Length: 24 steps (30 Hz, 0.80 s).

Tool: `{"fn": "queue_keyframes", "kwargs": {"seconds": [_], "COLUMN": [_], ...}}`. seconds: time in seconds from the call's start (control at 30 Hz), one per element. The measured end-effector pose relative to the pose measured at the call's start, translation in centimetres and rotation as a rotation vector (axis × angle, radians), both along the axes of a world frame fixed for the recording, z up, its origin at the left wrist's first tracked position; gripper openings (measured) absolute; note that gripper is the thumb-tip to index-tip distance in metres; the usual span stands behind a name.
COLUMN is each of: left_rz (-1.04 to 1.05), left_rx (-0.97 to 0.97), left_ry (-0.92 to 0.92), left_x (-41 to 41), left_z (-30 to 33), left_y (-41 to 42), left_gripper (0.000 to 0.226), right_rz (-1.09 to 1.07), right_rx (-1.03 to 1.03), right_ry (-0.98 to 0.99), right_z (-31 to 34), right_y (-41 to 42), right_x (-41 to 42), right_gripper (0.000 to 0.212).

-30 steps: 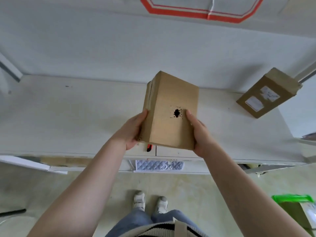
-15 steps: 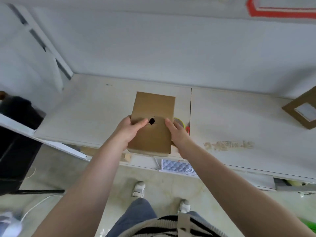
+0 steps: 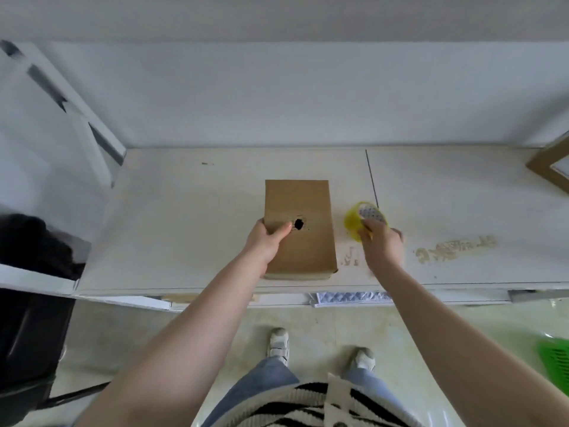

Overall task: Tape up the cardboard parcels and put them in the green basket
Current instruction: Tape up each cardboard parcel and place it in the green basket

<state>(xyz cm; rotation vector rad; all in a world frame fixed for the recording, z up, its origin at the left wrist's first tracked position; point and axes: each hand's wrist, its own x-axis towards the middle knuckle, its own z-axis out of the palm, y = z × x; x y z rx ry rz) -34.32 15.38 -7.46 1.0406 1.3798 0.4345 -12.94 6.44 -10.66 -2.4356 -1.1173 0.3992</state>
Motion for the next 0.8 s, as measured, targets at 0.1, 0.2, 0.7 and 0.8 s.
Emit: {"fn": "queue_keyframes", "kwargs": {"seconds": [0.1, 0.2, 0.7, 0.8], "left_rz": [-0.097, -0.234, -0.075, -0.019], "left_rx": [0.012, 0.232, 0.381, 0.208], "left_ry": [0.094, 0.379, -0.157, -0.219], "left_x": [0.7, 0.7, -1.7, -2.2], "left_z": [-0.2, 0.6, 6.2, 6.6], "left_y": [0.8, 0.9, 0.0, 0.3], "left_gripper": [0.073, 0.092, 0.012, 0.014], "right_rz": [-0.056, 0.218, 0.480, 0.579], "right_rx": [0.285, 0.350, 0.274, 0.308], "right_ry": [0.347, 0.569, 0.436, 0.364], "right_z": [4.6, 9.6, 11.2, 11.1], "right_y": [0.4, 0.3, -0.2, 0.1], "right_x": [1.1, 0.2, -6.4, -6.7], "right_gripper": [0.011, 0.011, 0.017, 0.011]}}
